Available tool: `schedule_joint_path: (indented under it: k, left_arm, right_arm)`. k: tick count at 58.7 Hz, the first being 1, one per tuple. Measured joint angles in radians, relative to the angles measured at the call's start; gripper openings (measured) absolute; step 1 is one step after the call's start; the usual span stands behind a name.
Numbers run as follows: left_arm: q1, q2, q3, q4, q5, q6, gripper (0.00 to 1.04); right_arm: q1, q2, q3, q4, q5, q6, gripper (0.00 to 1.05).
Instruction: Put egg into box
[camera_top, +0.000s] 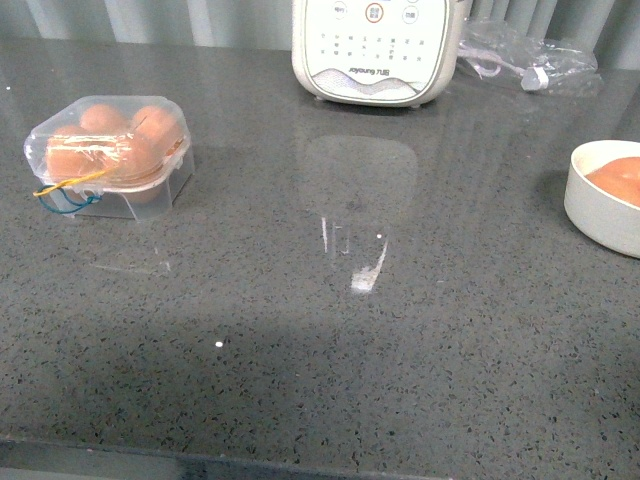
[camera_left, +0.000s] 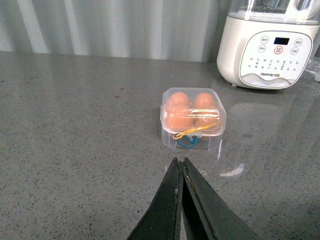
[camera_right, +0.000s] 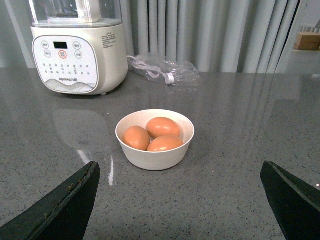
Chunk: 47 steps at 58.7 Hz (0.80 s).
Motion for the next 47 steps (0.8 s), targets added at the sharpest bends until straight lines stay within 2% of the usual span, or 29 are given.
schedule_joint_path:
  k: [7, 9, 28, 38, 40, 47]
  left_arm:
    - [0.0, 0.0, 0.0, 0.0, 0.0, 0.0, 0.04]
    - [0.0, 0.0, 0.0, 0.0, 0.0, 0.0, 0.07]
    - [0.0, 0.0, 0.0, 0.0, 0.0, 0.0, 0.58]
    - [0.0, 0.0, 0.0, 0.0, 0.0, 0.0, 0.96]
    - [0.0, 0.0, 0.0, 0.0, 0.0, 0.0, 1.0]
    - [0.0, 0.0, 0.0, 0.0, 0.0, 0.0, 0.98]
  right_arm:
    - [0.0, 0.0, 0.0, 0.0, 0.0, 0.0, 0.97]
    - [0.0, 0.0, 0.0, 0.0, 0.0, 0.0, 0.97]
    - [0.0, 0.0, 0.0, 0.0, 0.0, 0.0, 0.97]
    - [0.0, 0.0, 0.0, 0.0, 0.0, 0.0, 0.97]
    - [0.0, 0.0, 0.0, 0.0, 0.0, 0.0, 0.97]
    - [0.0, 0.0, 0.0, 0.0, 0.0, 0.0, 0.97]
